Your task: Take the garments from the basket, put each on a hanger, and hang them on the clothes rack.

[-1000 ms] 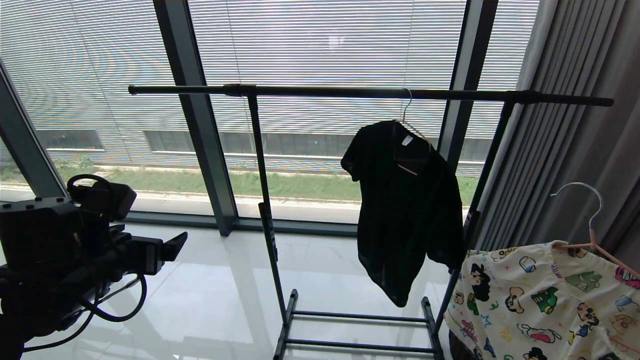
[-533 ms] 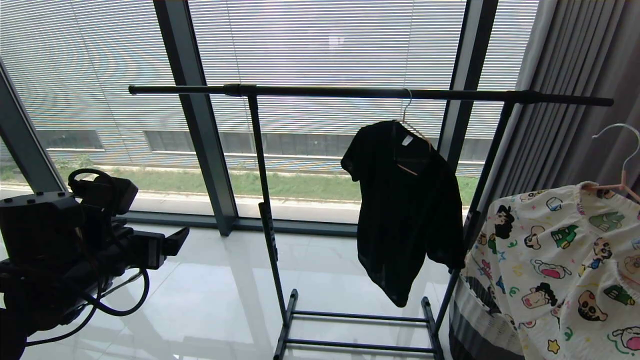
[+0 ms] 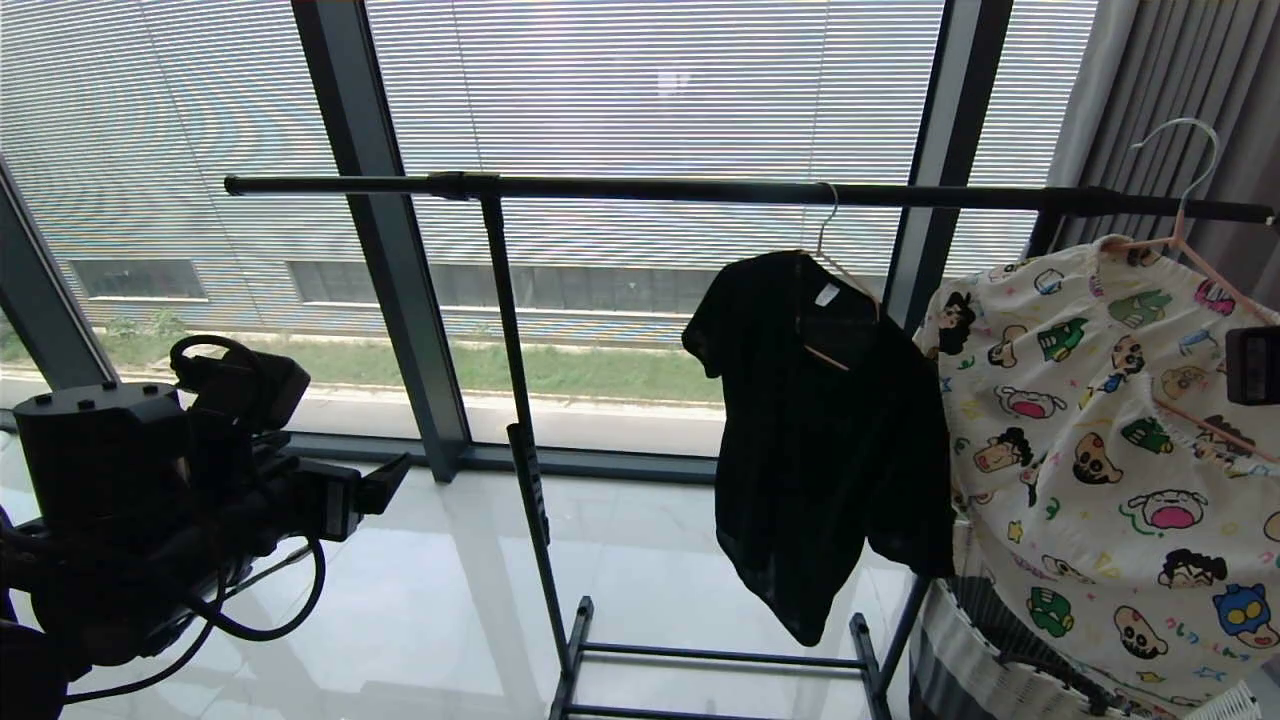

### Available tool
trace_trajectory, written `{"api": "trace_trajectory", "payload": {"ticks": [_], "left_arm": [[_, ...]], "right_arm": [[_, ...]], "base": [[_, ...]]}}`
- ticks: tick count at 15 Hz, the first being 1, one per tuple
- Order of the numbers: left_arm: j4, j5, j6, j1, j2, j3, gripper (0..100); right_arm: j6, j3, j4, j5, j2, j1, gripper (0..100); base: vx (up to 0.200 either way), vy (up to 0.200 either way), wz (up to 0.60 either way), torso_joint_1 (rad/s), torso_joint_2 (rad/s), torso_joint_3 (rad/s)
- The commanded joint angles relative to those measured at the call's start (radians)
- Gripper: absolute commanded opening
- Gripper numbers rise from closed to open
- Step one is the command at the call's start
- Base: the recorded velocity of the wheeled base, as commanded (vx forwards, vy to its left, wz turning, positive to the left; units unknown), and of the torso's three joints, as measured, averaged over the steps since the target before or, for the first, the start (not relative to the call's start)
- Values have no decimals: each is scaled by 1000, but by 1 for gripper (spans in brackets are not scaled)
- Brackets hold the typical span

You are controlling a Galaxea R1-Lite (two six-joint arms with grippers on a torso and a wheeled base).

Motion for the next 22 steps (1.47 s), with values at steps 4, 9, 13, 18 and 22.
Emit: {"api": "trace_trajectory", "payload": {"ticks": [4,9,13,18,22], "left_arm": [[-1,0,0,-26,-1,2,100],[-1,0,0,-45,-1,2,100],[-1,0,-3,-46,1,5,100],[-1,2,-6,-46,-1,8,100],[-1,28,-9,-46,-2,14,100]], "right_arm": [[-15,-9,2,0,18,16,0],[-16,-7,1,-3,44,37,0],[-16,-56,-4,-3,118,37,0],[-18,-124,-7,-6,235,65,0],[-18,-156,-16,-9,304,89,0]], "base": [[200,0,0,1,6,4],[160,0,0,5,-2,2],[0,0,0,0,0,0],[0,0,0,0,0,0],[0,0,0,0,0,0]]}}
